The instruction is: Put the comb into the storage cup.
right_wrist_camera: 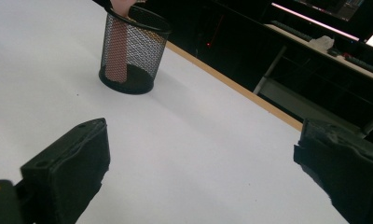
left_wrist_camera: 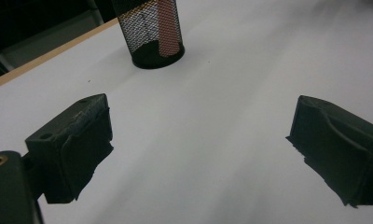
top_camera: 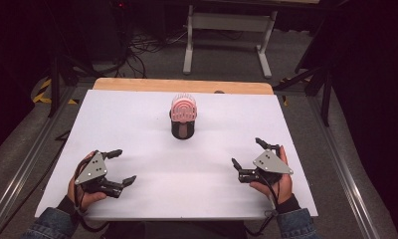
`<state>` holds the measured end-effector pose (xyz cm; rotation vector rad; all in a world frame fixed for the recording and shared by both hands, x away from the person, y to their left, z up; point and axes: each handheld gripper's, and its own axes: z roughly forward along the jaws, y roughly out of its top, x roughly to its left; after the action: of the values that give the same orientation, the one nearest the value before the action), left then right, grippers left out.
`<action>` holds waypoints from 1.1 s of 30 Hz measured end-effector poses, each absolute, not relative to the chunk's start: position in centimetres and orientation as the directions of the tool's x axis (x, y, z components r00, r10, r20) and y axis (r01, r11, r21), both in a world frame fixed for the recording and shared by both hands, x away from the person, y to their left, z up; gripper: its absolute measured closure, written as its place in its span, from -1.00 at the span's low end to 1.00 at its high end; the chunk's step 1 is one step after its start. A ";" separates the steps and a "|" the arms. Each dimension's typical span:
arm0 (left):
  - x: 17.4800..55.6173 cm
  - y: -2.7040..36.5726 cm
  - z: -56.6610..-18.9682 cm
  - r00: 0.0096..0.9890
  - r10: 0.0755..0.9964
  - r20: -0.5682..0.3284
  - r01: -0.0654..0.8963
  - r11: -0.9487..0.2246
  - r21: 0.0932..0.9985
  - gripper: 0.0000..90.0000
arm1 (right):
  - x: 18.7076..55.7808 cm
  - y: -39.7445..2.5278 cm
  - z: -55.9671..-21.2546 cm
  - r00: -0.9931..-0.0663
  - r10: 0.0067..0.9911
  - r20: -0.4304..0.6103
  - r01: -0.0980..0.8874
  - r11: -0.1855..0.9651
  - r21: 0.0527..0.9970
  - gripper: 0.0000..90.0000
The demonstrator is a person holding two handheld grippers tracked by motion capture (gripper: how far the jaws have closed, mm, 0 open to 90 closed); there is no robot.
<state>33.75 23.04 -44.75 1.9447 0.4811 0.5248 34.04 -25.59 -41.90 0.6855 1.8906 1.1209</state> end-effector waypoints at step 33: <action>33.9 23.0 -44.9 0.822 0.551 0.147 0.100 -0.394 0.914 -0.85 | 33.2 -27.8 -44.9 -0.517 0.787 -0.337 0.078 0.436 0.897 -0.91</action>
<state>33.89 22.98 -44.90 1.9372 0.4864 0.5288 33.18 -27.77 -44.87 0.7322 1.8952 1.1288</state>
